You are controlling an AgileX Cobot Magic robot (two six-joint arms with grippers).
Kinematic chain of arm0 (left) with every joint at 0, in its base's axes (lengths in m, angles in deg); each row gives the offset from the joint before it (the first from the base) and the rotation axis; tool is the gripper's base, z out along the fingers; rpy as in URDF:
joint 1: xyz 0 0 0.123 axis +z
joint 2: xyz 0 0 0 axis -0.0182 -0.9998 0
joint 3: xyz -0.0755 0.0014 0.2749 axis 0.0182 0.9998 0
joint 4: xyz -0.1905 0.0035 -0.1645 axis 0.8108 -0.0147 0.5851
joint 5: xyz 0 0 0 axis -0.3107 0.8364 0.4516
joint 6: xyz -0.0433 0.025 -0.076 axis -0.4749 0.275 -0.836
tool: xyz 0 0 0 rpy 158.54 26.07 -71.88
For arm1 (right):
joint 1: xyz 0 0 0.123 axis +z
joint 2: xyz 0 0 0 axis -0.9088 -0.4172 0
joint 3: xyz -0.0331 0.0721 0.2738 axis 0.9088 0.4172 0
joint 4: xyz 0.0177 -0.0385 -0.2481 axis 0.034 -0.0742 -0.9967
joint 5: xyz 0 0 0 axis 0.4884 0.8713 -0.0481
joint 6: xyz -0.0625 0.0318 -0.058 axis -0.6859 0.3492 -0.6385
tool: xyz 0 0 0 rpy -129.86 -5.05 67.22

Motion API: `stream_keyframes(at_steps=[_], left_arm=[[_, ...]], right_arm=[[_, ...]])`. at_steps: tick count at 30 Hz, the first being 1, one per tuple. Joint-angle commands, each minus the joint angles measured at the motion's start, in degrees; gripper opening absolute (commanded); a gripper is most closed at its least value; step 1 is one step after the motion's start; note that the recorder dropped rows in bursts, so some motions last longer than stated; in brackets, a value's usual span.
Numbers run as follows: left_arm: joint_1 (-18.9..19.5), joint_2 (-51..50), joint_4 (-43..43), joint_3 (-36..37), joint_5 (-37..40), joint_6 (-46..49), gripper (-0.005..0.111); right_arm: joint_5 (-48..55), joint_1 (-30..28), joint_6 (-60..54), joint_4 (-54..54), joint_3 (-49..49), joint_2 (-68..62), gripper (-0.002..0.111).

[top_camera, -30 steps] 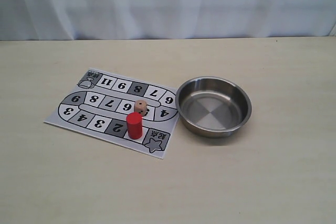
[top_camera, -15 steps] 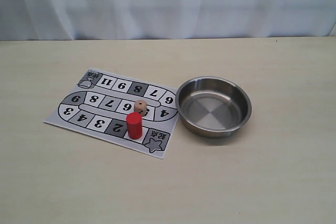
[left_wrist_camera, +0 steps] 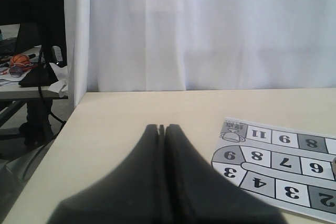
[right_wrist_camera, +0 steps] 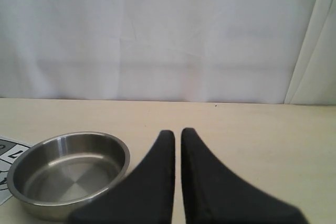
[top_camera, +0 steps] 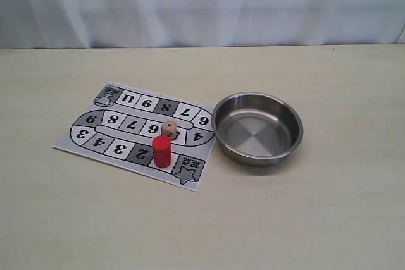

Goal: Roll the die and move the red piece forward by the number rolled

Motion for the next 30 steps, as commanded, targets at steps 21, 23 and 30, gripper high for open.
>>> stream_keyframes(at_steps=[21, 23, 30], left_arm=[[-0.01, 0.06, 0.09, -0.30, -0.46, -0.15, 0.000], [-0.01, 0.06, 0.09, -0.30, -0.46, -0.15, 0.000], [-0.01, 0.06, 0.09, -0.30, -0.46, -0.15, 0.000]], right_arm=[[3.36, -0.09, 7.67, -9.25, 0.18, 0.29, 0.004], [3.36, -0.09, 7.67, -9.25, 0.18, 0.29, 0.004], [3.36, -0.09, 7.67, -9.25, 0.18, 0.29, 0.004]])
